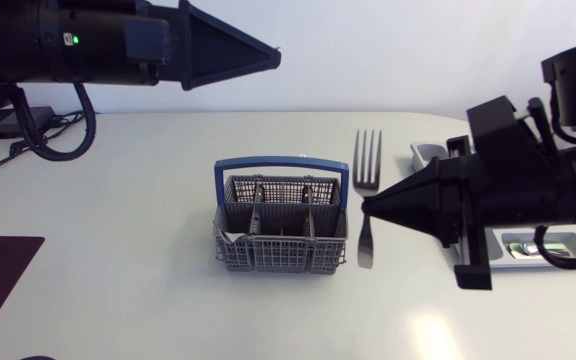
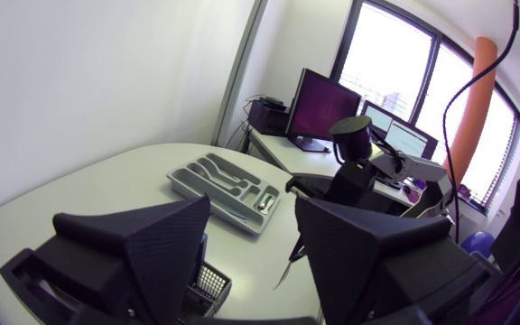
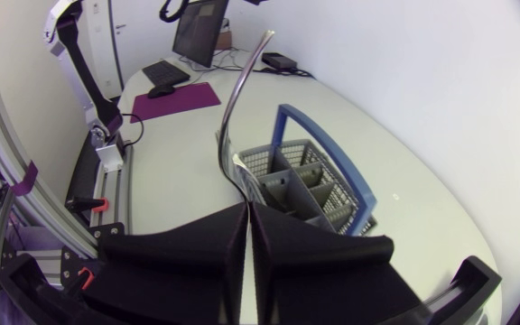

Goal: Sort the cutlery from the basket into the organizer compartments.

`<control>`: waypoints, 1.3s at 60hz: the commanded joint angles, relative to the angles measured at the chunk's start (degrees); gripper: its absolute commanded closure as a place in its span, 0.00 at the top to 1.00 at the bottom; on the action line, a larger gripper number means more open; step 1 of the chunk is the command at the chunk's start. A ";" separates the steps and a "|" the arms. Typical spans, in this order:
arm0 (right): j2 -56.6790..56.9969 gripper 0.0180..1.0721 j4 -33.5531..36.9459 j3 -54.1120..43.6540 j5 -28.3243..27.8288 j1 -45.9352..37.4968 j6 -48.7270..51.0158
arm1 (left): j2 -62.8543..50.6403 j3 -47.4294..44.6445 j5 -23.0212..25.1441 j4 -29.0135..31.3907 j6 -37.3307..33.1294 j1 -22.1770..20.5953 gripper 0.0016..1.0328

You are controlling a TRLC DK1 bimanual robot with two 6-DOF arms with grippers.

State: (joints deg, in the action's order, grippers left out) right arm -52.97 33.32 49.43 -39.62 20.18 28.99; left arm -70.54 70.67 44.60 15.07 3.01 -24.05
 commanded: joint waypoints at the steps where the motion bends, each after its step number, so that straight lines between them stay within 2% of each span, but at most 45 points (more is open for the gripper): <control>1: 1.38 0.05 1.13 -0.39 0.50 -4.36 1.24 | 0.67 1.22 -1.09 0.57 -0.10 1.55 0.69; 11: 1.29 0.05 1.40 -0.74 3.49 -17.46 3.97 | 1.99 -0.19 -5.93 8.40 -10.39 3.49 0.69; 18: -1.79 0.05 -1.15 -0.65 6.31 -26.60 4.49 | 4.01 -3.70 -12.43 10.07 -17.24 2.96 0.69; 29: -11.89 0.05 -5.81 1.90 13.95 -35.48 3.44 | 6.03 -6.95 -16.91 12.88 -23.66 2.87 0.69; 36: -16.99 0.05 -8.01 4.54 19.40 -37.68 1.68 | 7.44 -8.36 -19.37 13.67 -25.94 2.96 0.68; 44: -24.11 0.05 -11.79 8.49 29.16 -37.85 -1.31 | 8.58 -9.41 -20.96 15.25 -28.85 3.75 0.67; 54: -33.87 0.05 -11.88 16.05 34.87 -38.55 -2.80 | 9.72 -10.47 -21.31 17.27 -31.04 4.01 0.67; 69: -47.75 0.05 -14.34 26.07 47.97 -37.76 -4.38 | 12.01 -12.23 -22.89 19.38 -33.50 3.66 0.67; 78: -54.34 0.05 -15.39 31.17 53.24 -37.15 -4.74 | 12.45 -12.23 -25.09 20.26 -33.59 1.38 0.67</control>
State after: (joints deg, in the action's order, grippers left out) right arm -103.77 19.00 77.38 11.86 -17.72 25.67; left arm -59.11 59.51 20.40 34.68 -29.21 -21.39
